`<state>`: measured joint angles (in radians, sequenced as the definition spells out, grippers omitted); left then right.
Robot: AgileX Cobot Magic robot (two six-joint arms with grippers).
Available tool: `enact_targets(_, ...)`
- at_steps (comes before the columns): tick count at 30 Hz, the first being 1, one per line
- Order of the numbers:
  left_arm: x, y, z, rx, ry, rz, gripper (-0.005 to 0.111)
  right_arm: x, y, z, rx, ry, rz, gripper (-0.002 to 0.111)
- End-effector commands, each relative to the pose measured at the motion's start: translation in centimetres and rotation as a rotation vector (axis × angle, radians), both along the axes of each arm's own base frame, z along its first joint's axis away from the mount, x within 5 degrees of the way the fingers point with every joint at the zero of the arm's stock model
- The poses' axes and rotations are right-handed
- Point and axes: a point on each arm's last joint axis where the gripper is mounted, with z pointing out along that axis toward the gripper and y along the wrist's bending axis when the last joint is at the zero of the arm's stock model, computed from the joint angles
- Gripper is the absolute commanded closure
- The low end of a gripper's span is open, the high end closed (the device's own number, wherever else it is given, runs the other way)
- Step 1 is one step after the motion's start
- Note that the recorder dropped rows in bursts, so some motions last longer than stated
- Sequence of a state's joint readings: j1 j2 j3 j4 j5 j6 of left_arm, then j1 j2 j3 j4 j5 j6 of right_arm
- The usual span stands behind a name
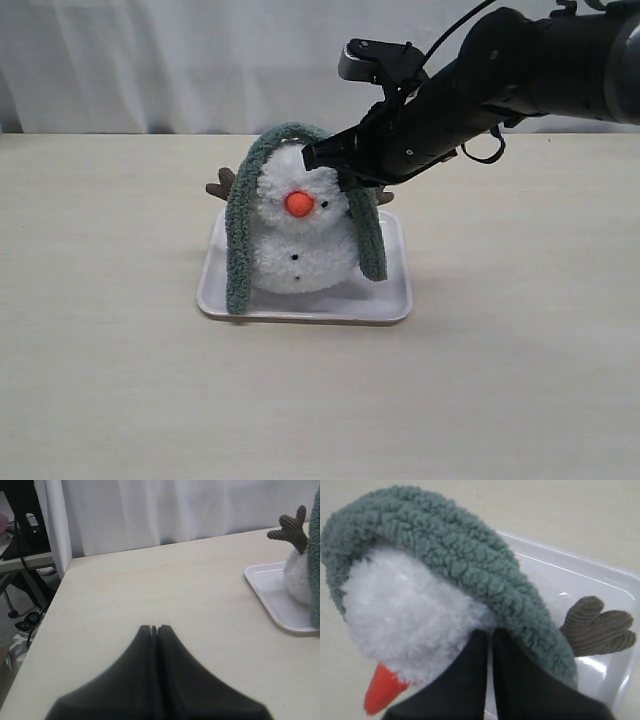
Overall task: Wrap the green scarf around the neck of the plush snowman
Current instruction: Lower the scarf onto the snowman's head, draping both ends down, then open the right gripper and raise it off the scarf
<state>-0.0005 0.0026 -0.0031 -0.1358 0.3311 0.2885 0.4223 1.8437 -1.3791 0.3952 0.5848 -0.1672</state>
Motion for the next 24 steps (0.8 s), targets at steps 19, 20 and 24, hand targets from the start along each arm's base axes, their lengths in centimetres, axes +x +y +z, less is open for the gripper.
enact_targets(19,0.0,0.0,0.0,-0.009,-0.007,-0.003,0.107,-1.1,4.9,5.4,-0.043,-0.295,0.113,0.085)
enact_targets(20,0.0,0.0,0.0,-0.009,-0.007,-0.003,0.107,-0.6,4.9,5.4,-0.078,-0.275,0.093,0.089)
enact_targets(24,0.0,0.0,0.0,-0.009,-0.007,-0.003,0.107,1.1,5.2,5.1,-0.211,-0.186,0.07,0.102)
